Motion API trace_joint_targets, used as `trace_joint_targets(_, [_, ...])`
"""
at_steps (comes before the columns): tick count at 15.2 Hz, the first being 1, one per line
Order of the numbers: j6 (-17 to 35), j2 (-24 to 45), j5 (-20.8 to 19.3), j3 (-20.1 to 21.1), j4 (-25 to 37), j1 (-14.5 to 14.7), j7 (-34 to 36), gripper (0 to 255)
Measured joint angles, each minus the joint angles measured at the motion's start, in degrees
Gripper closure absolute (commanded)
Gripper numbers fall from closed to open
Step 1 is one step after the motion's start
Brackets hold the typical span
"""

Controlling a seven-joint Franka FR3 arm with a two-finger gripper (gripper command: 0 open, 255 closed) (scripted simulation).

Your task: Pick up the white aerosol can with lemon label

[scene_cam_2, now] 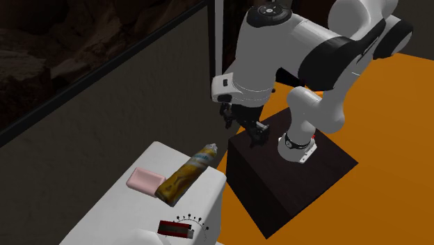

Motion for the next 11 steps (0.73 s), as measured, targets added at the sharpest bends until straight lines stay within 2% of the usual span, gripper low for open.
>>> trace_joint_targets(4, [1.0, 8.3, -0.3, 0.5, 8.2, 0.0, 0.6, 0])
trace_joint_targets(11, [-0.7, 24.3, -1.4, 1.1, 27.5, 0.1, 1.3, 0])
